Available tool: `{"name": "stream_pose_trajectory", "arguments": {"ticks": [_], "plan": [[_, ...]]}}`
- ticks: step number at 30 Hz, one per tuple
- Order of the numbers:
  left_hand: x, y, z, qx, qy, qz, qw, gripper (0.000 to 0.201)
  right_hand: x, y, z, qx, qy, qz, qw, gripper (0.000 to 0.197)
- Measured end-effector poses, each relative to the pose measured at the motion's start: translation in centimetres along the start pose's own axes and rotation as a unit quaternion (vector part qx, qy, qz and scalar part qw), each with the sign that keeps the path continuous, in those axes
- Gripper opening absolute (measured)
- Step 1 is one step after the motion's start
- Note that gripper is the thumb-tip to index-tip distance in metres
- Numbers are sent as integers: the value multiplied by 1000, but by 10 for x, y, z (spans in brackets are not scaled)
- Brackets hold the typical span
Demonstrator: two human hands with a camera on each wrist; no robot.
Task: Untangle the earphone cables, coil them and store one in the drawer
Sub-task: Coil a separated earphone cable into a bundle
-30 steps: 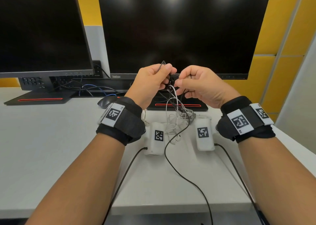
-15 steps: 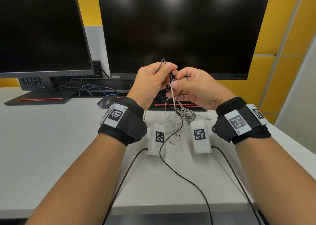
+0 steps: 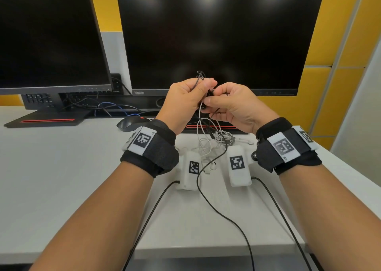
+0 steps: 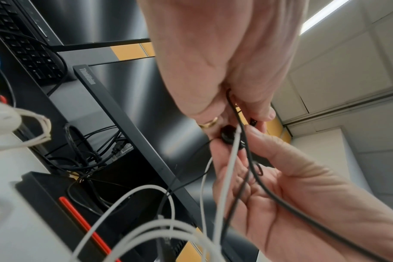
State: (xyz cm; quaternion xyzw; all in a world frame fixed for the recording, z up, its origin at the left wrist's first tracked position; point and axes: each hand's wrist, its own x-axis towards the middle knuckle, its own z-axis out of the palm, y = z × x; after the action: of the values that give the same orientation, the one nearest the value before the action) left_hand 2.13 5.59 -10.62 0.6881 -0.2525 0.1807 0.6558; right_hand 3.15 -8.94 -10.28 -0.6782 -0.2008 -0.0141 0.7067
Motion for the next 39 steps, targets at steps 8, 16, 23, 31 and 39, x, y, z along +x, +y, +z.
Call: {"name": "stream_pose_trajectory", "arguments": {"ticks": [8, 16, 23, 31, 39], "plan": [[5, -6, -2, 27, 4, -5, 1000, 18, 1, -2, -4, -44, 23, 4, 999, 21], [3, -6, -4, 69, -43, -61, 995, 20, 2, -2, -11, -80, 7, 14, 997, 26], [6, -8, -7, 96, 22, -53, 994, 14, 5, -2, -17, -66, 37, -5, 997, 25], [8, -3, -14, 144, 63, -59, 986, 31, 8, -3, -24, -84, 130, -61, 986, 23], [10, -7, -15, 124, 83, -66, 987, 30, 8, -3, -25, -97, 167, -72, 978, 26]]}}
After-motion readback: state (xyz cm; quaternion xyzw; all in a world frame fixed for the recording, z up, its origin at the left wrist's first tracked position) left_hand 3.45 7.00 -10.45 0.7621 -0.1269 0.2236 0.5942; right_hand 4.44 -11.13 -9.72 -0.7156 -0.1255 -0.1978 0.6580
